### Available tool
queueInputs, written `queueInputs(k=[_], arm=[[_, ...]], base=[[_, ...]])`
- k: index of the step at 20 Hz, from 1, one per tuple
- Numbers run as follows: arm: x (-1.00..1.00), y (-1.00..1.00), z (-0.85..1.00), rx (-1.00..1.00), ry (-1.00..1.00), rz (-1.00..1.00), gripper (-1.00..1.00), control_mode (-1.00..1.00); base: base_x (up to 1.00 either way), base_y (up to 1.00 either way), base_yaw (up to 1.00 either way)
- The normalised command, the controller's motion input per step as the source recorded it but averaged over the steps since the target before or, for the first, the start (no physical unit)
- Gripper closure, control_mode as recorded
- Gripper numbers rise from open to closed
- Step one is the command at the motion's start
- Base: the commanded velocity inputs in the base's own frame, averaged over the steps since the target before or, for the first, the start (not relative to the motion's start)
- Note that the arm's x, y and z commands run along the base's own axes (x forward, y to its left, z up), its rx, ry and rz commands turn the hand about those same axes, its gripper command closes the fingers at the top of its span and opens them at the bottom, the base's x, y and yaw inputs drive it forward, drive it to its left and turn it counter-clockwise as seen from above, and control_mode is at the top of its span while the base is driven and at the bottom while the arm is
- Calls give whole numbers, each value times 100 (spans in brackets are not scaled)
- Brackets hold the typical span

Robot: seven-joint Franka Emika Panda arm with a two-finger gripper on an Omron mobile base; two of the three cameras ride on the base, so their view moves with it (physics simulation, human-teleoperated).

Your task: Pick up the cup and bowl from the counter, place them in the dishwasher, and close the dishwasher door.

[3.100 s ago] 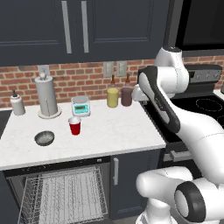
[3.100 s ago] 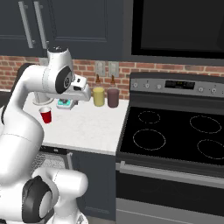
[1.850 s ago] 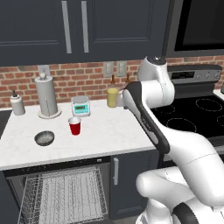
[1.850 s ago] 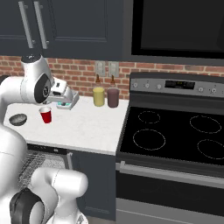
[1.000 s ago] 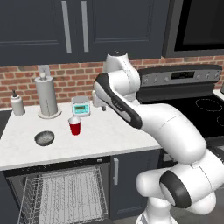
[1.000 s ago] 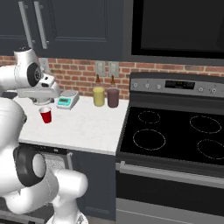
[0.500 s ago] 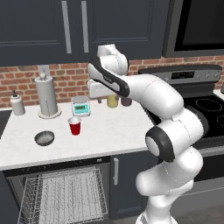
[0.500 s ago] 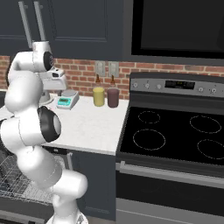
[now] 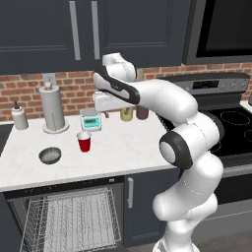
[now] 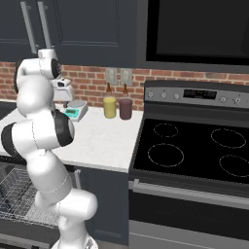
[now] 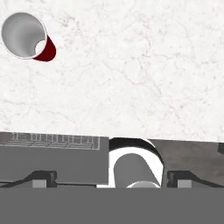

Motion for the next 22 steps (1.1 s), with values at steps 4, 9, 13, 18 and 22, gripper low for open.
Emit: queueInputs(k=[4,9,13,18,22], arm=[[3,36,-34,1,0,-7,-100,-100],[0,18,-43,14,0,-5,-100,-100],[0,1,-45,17,0,0,-100,-100],[0,1,-37,6,4,0,-100,-100],[23,1,-3,0,1,0,-100,-100]], base=[[0,0,0],[0,0,0],[0,0,0],[0,0,0],[0,0,0]])
